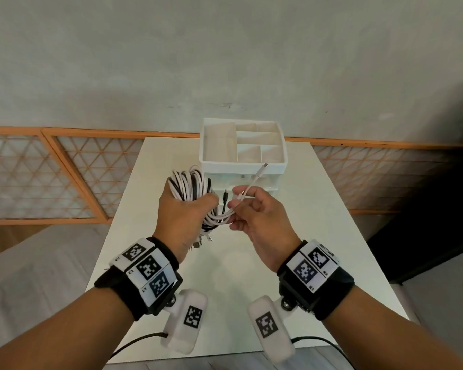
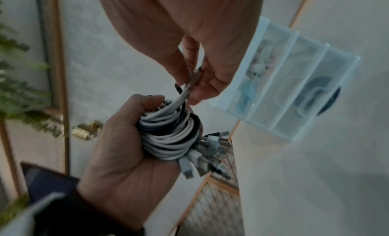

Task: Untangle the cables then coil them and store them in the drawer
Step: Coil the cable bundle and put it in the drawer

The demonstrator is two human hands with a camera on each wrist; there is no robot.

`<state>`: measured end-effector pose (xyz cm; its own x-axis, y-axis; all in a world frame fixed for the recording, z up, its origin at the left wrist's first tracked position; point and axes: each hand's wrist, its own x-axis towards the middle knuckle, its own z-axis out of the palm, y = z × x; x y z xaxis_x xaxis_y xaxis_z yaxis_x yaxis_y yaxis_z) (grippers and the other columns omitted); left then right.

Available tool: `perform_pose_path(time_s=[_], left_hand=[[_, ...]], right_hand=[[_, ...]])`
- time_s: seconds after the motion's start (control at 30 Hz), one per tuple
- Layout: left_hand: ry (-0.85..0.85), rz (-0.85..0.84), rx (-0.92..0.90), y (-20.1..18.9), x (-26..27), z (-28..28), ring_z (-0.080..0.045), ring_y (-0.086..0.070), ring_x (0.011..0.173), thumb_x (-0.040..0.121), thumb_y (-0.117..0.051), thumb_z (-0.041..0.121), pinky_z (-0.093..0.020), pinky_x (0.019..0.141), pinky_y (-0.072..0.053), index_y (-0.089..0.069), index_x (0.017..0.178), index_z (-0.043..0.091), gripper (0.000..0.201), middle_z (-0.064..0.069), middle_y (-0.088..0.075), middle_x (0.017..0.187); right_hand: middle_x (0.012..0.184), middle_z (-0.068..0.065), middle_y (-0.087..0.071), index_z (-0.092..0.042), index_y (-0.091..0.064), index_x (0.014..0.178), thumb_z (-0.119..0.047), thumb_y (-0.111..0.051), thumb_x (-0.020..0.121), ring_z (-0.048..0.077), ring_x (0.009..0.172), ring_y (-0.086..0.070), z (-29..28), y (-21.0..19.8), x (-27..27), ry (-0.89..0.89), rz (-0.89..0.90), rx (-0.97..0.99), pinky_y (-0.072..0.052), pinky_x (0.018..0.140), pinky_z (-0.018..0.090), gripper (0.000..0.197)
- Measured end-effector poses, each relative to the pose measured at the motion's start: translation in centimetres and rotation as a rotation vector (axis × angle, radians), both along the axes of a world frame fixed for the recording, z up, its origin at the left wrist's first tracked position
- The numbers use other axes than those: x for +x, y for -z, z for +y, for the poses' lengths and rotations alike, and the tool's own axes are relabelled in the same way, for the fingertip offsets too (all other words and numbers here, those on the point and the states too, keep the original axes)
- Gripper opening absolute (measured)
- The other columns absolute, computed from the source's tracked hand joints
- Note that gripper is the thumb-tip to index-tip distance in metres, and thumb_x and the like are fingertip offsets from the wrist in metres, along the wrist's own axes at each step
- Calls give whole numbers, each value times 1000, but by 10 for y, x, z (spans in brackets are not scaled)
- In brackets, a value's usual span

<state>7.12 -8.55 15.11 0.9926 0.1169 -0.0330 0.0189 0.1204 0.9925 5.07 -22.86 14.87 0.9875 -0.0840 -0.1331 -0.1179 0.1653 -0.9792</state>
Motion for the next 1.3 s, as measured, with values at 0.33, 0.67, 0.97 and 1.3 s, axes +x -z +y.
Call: perform_pose_path(time_s=[0.33, 0.67, 0.97, 1.3], left_hand=[[58, 57, -115, 0, 1, -1, -40, -72, 87, 74, -80, 14, -48, 74, -60, -64, 104, -9, 41, -32, -69, 99], [62, 98, -121, 1, 2, -6, -35, -72, 84, 82, -79, 36, -41, 70, -59, -65, 107, 3, 43, -17, -73, 93], [191, 93, -82, -12, -4, -7, -36, -74, 88, 78, -81, 26, -54, 83, -59, -64, 108, -9, 50, -26, -73, 100], [56, 108, -209, -12, 3, -2, -29, -63, 72, 73, -72, 10, -39, 64, -54, -66, 94, 4, 22, -17, -61, 78]], right_hand=[[80, -3, -74, -18, -74, 100, 0, -68, 90, 4, 58, -62, -8, -4, 0, -117, -227, -392, -48, 61, 18, 21], [68, -3, -68, -15, -75, 94, -9, -73, 88, 9, 56, -63, -2, -8, 4, -91, -159, -354, -48, 56, 22, 8], [56, -2, -56, -8, -68, 70, 6, -72, 82, 11, 48, -48, 0, -11, 2, -161, -96, -206, -40, 48, 19, 19], [82, 17, -61, 0, -49, 113, 12, -75, 77, 23, 58, -61, 2, -14, -1, -8, 108, 297, -53, 57, 30, 46]])
